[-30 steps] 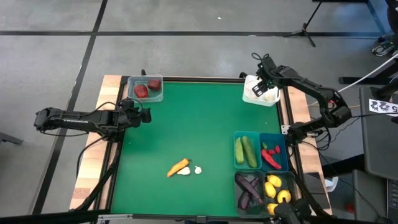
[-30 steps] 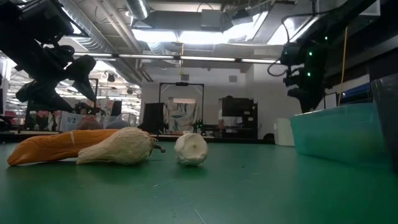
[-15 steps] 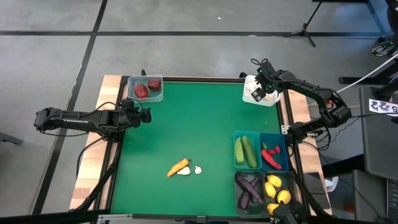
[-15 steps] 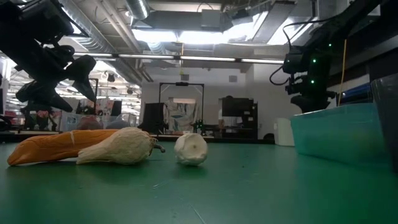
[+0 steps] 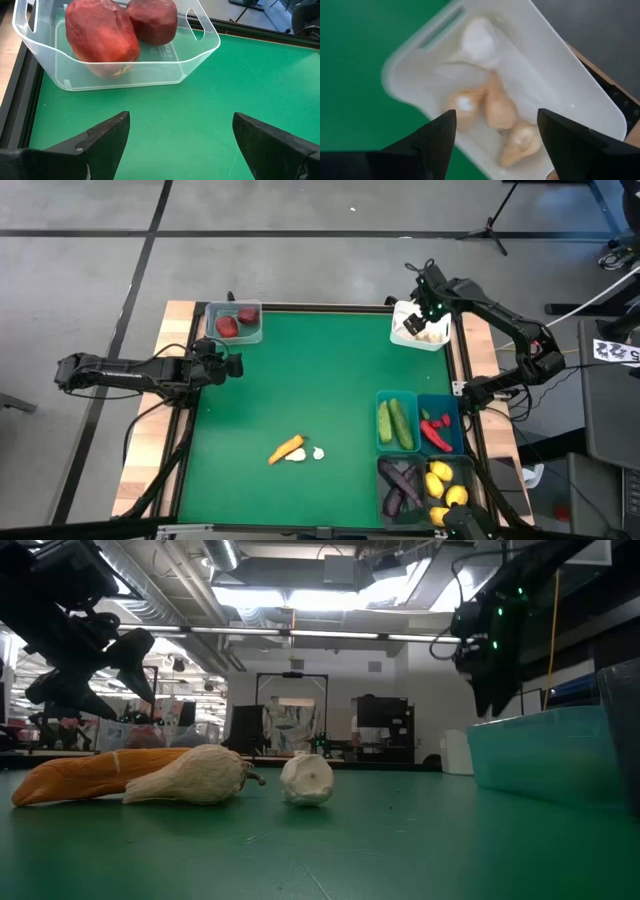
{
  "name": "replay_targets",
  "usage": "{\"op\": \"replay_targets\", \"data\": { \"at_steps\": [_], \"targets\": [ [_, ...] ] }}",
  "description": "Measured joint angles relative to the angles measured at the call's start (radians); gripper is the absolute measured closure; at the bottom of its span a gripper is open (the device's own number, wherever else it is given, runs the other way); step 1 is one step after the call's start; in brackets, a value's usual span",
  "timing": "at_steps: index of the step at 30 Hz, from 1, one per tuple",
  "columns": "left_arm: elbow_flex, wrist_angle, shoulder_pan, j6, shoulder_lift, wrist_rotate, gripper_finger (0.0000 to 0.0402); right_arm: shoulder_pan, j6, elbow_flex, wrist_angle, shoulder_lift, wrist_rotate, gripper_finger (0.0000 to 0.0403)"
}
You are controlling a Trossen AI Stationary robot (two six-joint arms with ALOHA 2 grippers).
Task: Sort produce into baskets
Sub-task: Put the garlic into the white bin
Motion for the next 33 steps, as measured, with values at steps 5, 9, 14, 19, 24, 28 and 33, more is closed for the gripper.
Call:
{"op": "replay_targets", "data": {
  "at_steps": [5, 9, 14, 19, 24, 28, 33],
  "targets": [
    [0.000, 0.000, 0.000, -0.001, 0.000, 0.000, 0.0057, 0.000, 0.041, 0.132, -0.106, -0.009, -0.219, 0.0125],
    [0.000, 0.000, 0.000, -0.003, 0.000, 0.000, 0.0057, 0.047, 0.057, 0.150, -0.082, -0.038, -0.510, 0.0125],
    [0.000, 0.000, 0.000, -0.003, 0.000, 0.000, 0.0057, 0.199, 0.025, 0.149, -0.058, -0.054, -0.648, 0.0125],
    [0.000, 0.000, 0.000, -0.003, 0.000, 0.000, 0.0057, 0.457, 0.008, 0.149, 0.013, -0.051, -0.647, 0.0125],
    [0.000, 0.000, 0.000, -0.009, 0.000, 0.000, 0.0057, 0.741, -0.026, 0.149, 0.164, -0.050, -0.609, 0.0125],
    [0.000, 0.000, 0.000, -0.010, 0.000, 0.000, 0.0057, 0.969, -0.066, 0.149, 0.306, -0.033, -0.487, 0.0125],
    [0.000, 0.001, 0.000, -0.019, 0.000, 0.000, 0.0057, 1.192, -0.124, 0.149, 0.499, 0.044, -0.231, 0.0125]
  ]
}}
